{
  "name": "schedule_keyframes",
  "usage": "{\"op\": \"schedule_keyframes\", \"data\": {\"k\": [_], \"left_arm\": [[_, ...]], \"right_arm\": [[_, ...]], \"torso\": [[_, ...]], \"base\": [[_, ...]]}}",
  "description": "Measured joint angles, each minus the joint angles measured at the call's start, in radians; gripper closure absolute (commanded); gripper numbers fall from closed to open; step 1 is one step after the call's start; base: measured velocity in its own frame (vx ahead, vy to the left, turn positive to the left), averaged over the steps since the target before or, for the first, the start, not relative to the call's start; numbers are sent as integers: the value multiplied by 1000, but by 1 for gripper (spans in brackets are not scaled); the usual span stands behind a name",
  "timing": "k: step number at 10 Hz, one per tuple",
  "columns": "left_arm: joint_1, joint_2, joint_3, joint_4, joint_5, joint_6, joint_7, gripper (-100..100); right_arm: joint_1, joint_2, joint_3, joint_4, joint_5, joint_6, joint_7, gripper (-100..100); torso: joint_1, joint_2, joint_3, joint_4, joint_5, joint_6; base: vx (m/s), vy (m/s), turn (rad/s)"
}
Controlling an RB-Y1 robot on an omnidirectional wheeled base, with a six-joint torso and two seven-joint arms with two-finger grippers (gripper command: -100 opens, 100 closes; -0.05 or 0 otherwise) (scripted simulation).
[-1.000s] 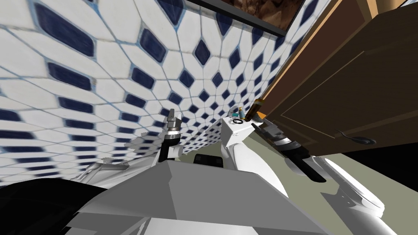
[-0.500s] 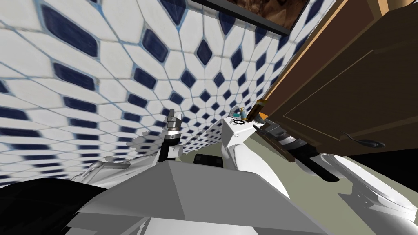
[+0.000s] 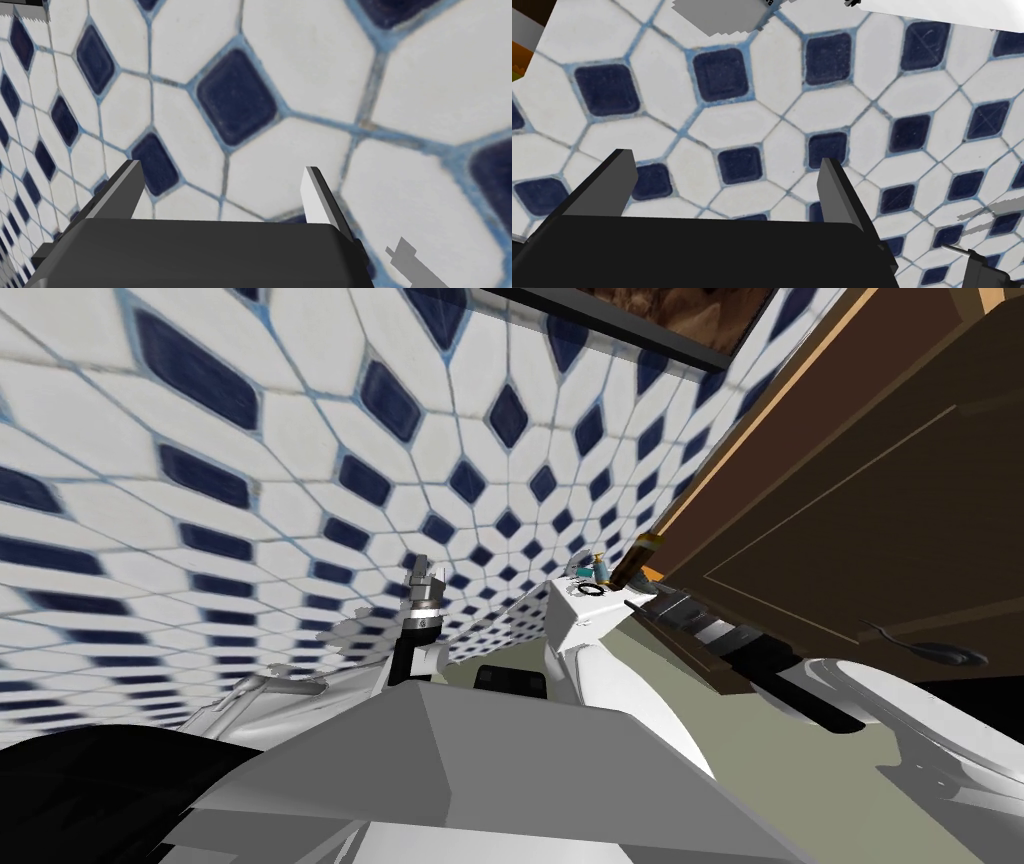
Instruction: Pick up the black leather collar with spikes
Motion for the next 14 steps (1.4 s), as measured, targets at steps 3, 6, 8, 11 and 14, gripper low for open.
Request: {"op": "schedule_keyframes", "data": {"k": [3, 6, 8, 11, 14], "left_arm": [[0, 0, 0, 0, 0, 0, 0, 0], [0, 0, 0, 0, 0, 0, 0, 0], [0, 0, 0, 0, 0, 0, 0, 0], [0, 0, 0, 0, 0, 0, 0, 0], [0, 0, 0, 0, 0, 0, 0, 0]], "right_arm": [[21, -73, -8, 28, 38, -9, 18, -100], [43, -148, -4, 61, 83, -16, 39, -100], [46, -194, 7, 92, 108, -26, 53, -100], [66, -277, 25, 134, 153, -39, 72, -100], [92, -375, 65, 180, 206, -51, 89, -100]], "torso": [[0, 0, 0, 0, 0, 0], [0, 0, 0, 0, 0, 0], [0, 0, 0, 0, 0, 0], [1, 0, 0, 0, 0, 0], [1, -1, -1, 0, 0, 0]], "base": [[10, 9, 77], [9, 10, 71], [11, 13, 143], [11, 13, 134], [23, 18, 179]]}}
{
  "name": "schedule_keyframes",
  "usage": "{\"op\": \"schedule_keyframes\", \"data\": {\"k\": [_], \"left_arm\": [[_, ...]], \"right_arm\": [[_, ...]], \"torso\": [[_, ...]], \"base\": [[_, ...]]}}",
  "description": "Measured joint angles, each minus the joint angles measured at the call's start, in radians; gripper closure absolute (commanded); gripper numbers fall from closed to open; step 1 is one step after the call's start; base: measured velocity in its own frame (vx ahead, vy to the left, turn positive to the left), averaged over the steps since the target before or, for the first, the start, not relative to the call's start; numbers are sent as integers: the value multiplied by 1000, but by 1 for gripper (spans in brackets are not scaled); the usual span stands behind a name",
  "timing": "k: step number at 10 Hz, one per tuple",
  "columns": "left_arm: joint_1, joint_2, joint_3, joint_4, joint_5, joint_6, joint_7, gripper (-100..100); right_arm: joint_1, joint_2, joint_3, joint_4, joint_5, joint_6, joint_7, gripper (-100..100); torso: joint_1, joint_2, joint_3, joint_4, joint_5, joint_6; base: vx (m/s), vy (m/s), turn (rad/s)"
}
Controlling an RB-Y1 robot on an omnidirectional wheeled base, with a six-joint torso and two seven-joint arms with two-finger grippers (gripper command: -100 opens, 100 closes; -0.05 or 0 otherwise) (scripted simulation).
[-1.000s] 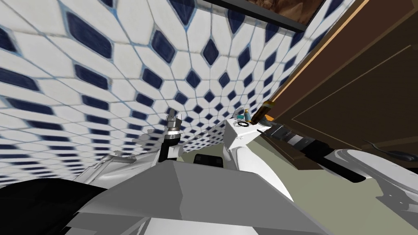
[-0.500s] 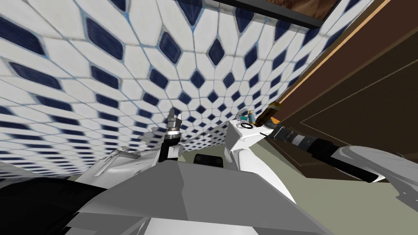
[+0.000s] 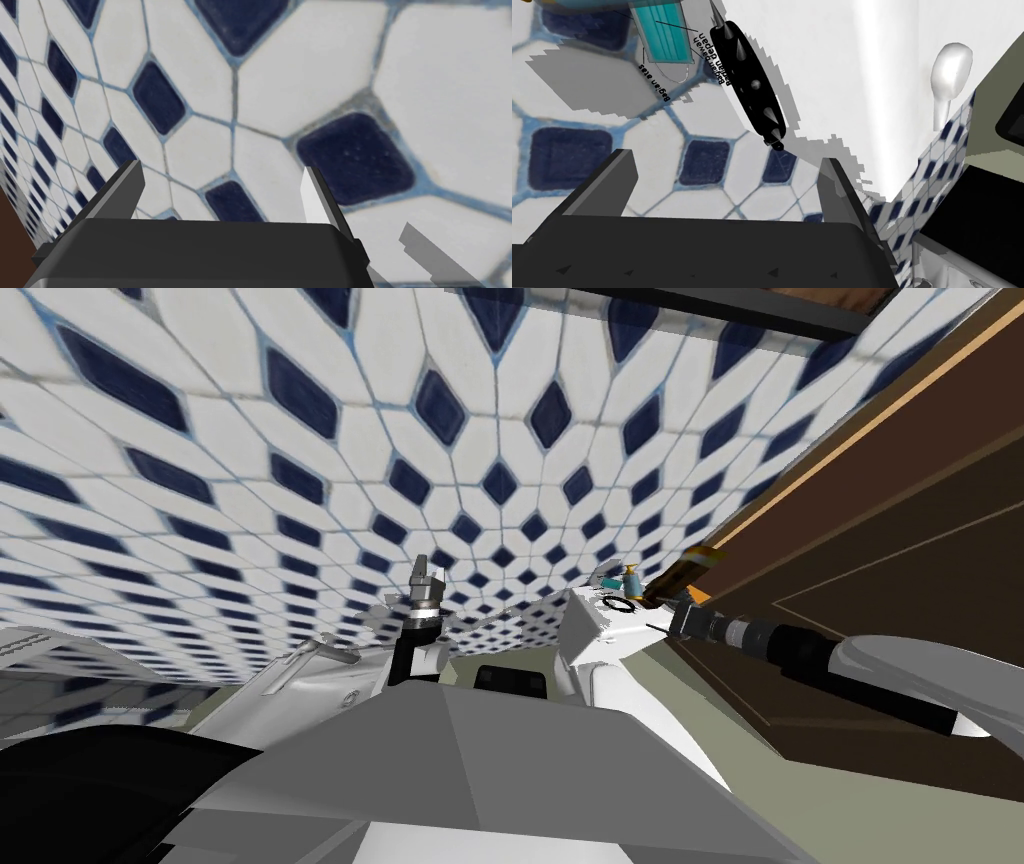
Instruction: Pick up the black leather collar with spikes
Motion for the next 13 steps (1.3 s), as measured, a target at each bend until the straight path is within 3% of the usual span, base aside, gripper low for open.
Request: {"op": "schedule_keyframes", "data": {"k": [1, 2, 3, 4, 5, 7, 8, 9, 11, 12, 13], "left_arm": [[0, 0, 0, 0, 0, 0, 0, 0], [0, 0, 0, 0, 0, 0, 0, 0], [0, 0, 0, 0, 0, 0, 0, 0], [0, 0, 0, 0, 0, 0, 0, 0], [0, 0, 0, 0, 0, 0, 0, 0], [0, 0, 0, 0, 0, 0, 0, 0], [0, 0, 0, 0, 0, 0, 0, 0], [0, 0, 0, 0, 0, 0, 0, 0], [0, 0, 0, 0, 0, 0, 0, 0], [0, 0, 0, 0, 0, 0, 0, 0], [0, 0, 0, 0, 0, 0, 0, 0]], "right_arm": [[1, -29, 20, 22, 14, -8, 9, -100], [41, -51, 11, 16, 30, -10, 13, -100], [24, -80, 42, 44, 37, -20, 17, -100], [39, -102, 46, 54, 46, -30, 19, -100], [36, -123, 75, 72, 56, -39, 26, -100], [56, -141, 86, 77, 69, -45, 31, -100], [56, -142, 88, 77, 69, -46, 32, 0], [56, -142, 88, 77, 69, -45, 32, -100], [52, -113, 114, 79, 79, -23, 42, -100], [52, -112, 115, 80, 80, -21, 44, 100], [52, -112, 115, 80, 80, -21, 44, 100]], "torso": [[0, 0, 0, 0, 0, 0], [0, 0, 0, 0, 0, 0], [0, 0, 0, 0, 0, 0], [0, 0, 0, 0, 0, 0], [0, 0, 0, 0, 0, 0], [0, 1, 0, 0, 0, 1], [-1, 1, 1, 0, 0, 1], [-1, 2, 1, 1, 0, 1], [-1, -2, -1, 0, 0, 1], [-1, 0, 0, 0, 0, 1], [-1, 1, 1, 0, 0, 1]], "base": [[19, 16, 188], [17, 16, 189], [20, 14, 191], [26, 15, 205], [22, 11, 67], [20, 9, 58], [0, 0, 0], [40, 10, 113], [53, 6, 67], [5, 0, -2], [-3, 4, -15]]}}
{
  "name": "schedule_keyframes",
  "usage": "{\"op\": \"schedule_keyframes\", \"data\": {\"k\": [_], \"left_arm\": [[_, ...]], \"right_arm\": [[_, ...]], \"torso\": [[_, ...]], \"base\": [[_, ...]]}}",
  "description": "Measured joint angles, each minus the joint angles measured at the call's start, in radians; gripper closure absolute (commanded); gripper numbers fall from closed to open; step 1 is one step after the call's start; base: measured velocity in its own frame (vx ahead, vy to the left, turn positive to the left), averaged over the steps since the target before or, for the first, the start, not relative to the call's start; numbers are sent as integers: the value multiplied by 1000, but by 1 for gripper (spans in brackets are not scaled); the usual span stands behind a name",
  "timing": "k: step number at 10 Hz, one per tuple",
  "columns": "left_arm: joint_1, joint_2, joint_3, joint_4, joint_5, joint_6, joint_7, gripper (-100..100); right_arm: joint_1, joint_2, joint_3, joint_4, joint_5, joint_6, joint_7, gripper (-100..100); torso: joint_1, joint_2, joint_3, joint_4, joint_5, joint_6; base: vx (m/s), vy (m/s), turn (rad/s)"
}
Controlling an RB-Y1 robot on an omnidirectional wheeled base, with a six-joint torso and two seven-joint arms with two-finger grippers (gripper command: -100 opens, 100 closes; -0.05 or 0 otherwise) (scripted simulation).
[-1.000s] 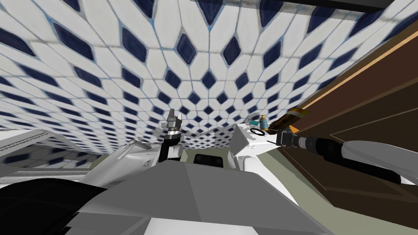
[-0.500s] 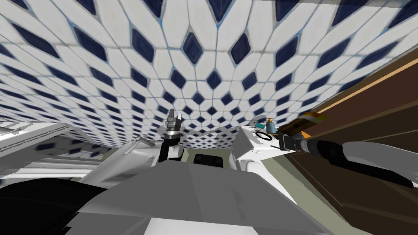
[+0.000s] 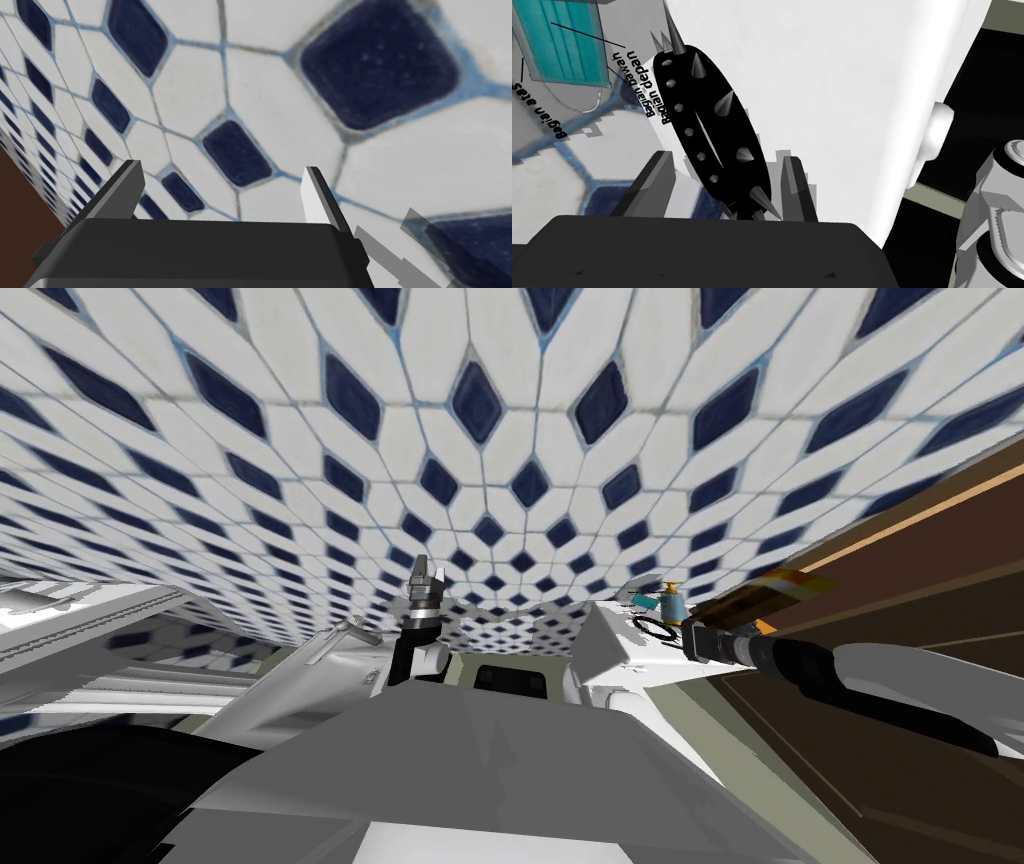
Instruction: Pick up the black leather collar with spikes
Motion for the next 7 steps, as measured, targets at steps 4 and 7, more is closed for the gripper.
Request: {"op": "schedule_keyframes", "data": {"k": [4, 7], "left_arm": [[0, 0, 0, 0, 0, 0, 0, 0], [0, 0, 0, 0, 0, 0, 0, 0]], "right_arm": [[1, 0, 1, -1, 0, -1, 1, 0], [6, -19, -19, -6, -6, -12, -8, 0]], "torso": [[0, -1, 0, 0, 1, -1], [0, 2, 1, 1, 1, 0]], "base": [[0, 0, 0], [-28, -4, -56]]}}
